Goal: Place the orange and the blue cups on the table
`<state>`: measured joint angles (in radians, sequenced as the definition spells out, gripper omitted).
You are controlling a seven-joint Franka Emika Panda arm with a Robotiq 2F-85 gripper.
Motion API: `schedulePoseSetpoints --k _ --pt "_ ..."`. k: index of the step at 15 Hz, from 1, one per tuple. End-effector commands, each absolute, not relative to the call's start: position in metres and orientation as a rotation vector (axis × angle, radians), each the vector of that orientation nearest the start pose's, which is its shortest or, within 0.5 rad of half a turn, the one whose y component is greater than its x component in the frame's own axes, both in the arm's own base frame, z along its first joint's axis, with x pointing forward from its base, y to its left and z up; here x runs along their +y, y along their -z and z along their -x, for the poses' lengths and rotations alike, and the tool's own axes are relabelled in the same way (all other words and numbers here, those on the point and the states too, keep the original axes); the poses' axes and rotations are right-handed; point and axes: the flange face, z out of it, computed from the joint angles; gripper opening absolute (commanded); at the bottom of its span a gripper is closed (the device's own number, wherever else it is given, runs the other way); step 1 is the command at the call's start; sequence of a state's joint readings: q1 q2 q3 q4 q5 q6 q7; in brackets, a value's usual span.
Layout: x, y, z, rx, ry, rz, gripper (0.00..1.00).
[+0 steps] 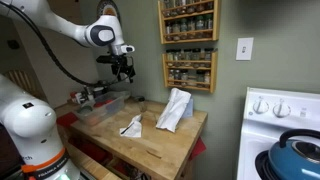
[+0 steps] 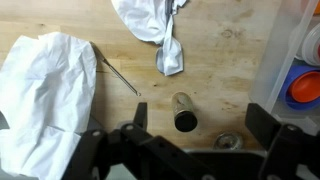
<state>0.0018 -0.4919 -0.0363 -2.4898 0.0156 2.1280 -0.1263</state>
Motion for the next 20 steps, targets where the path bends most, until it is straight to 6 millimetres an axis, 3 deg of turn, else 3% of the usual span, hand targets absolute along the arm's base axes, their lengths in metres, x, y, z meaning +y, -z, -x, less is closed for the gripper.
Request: schedulePoseSetpoints --k 1,6,9,13,18,20 --pt "-0.014 -0.472 -0.408 -0.136 0.204 3.111 1.0" --pt "-0.014 -0.472 -0.408 -0.136 0.204 3.111 1.0" --pt "0.007 -0.472 -0.419 -0.311 0.168 3.108 1.0" --pt "0.071 -0.453 -0.429 -0.575 0.074 3.088 1.0" --pt "0.179 -0.414 -0.424 -0.892 -0.099 2.968 1.0" --pt "0.213 -0.399 -0.419 -0.965 -0.185 2.936 1.0"
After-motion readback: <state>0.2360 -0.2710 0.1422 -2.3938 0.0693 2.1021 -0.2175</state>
